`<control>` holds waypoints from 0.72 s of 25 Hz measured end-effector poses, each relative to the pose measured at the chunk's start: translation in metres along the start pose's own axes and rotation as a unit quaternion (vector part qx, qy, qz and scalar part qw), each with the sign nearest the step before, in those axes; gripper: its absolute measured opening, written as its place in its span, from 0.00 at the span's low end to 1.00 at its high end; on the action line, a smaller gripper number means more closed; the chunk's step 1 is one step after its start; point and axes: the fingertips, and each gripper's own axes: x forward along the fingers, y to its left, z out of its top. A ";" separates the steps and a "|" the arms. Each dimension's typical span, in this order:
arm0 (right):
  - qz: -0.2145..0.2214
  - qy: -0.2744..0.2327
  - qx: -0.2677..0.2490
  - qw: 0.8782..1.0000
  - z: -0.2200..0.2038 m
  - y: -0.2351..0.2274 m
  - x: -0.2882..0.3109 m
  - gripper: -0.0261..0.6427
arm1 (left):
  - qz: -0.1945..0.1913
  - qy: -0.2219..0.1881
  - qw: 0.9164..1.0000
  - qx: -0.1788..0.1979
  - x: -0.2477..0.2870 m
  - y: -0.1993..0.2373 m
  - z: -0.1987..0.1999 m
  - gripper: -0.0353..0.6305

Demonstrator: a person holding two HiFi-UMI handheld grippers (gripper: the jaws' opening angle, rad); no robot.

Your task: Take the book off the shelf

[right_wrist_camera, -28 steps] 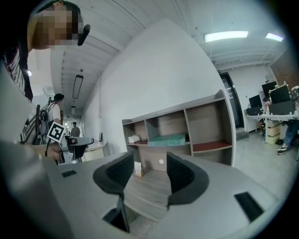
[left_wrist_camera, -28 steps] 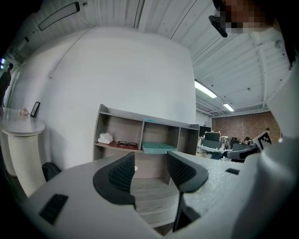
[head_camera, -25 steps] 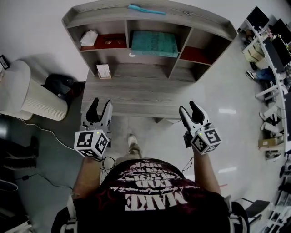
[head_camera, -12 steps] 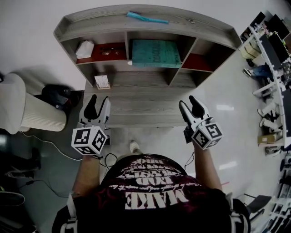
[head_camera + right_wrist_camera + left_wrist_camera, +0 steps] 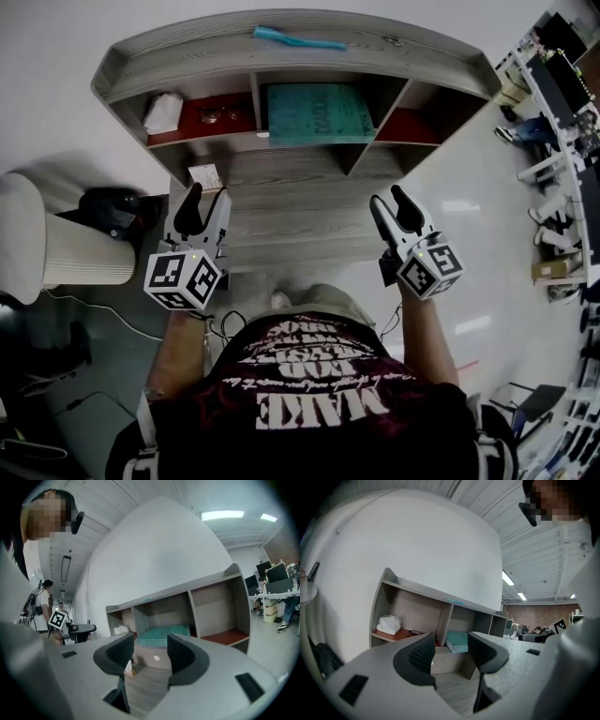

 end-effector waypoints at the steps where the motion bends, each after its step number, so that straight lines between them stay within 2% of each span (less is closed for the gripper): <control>1: -0.001 0.000 0.000 1.000 0.001 -0.003 0.002 0.36 | -0.004 0.003 1.000 0.000 0.004 -0.002 -0.001 0.36; 7: -0.005 -0.003 0.009 1.000 0.007 -0.022 0.013 0.36 | -0.010 0.016 1.000 0.001 0.027 -0.008 -0.008 0.36; 13: 0.012 0.001 0.025 1.000 0.009 -0.043 0.043 0.36 | 0.004 0.012 1.000 -0.005 0.054 -0.001 -0.003 0.36; 18: 0.020 0.007 0.032 0.999 0.007 -0.069 0.066 0.36 | 0.005 0.025 1.000 -0.013 0.088 -0.002 -0.013 0.36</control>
